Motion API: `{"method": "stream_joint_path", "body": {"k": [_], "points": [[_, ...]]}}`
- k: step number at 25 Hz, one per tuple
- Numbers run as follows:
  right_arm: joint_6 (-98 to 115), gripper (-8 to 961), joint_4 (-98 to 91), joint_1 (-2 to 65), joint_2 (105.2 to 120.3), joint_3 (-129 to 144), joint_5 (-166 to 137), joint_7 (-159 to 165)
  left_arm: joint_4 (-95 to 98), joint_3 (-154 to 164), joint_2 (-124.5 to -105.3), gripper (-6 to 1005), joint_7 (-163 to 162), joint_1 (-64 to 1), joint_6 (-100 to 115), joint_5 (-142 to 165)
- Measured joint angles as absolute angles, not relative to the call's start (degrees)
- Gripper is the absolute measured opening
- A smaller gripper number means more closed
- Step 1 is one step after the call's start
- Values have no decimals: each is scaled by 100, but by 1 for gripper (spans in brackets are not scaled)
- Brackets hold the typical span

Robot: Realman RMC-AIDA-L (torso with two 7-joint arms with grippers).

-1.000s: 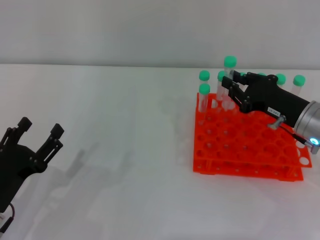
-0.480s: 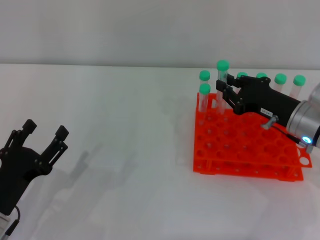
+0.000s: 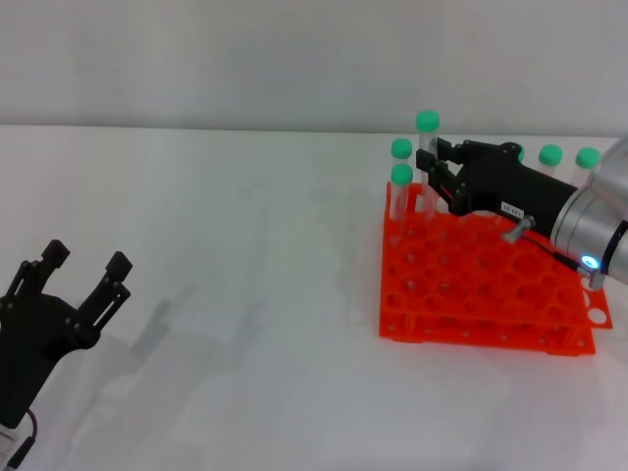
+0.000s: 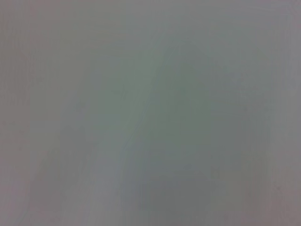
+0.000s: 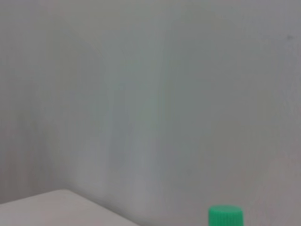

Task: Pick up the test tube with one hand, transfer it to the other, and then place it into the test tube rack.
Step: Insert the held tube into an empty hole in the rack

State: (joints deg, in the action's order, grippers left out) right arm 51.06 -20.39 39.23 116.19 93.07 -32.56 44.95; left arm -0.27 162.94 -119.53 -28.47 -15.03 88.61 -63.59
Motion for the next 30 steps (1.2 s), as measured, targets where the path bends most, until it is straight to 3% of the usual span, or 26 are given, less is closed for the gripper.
{"method": "stream_joint_path", "body": {"k": [30], "points": [[4787,206,-2038,3853,11619,10104,-2860,4379,-57,16295,-11926,854,-2839,-1656,8666,-6364]]}}
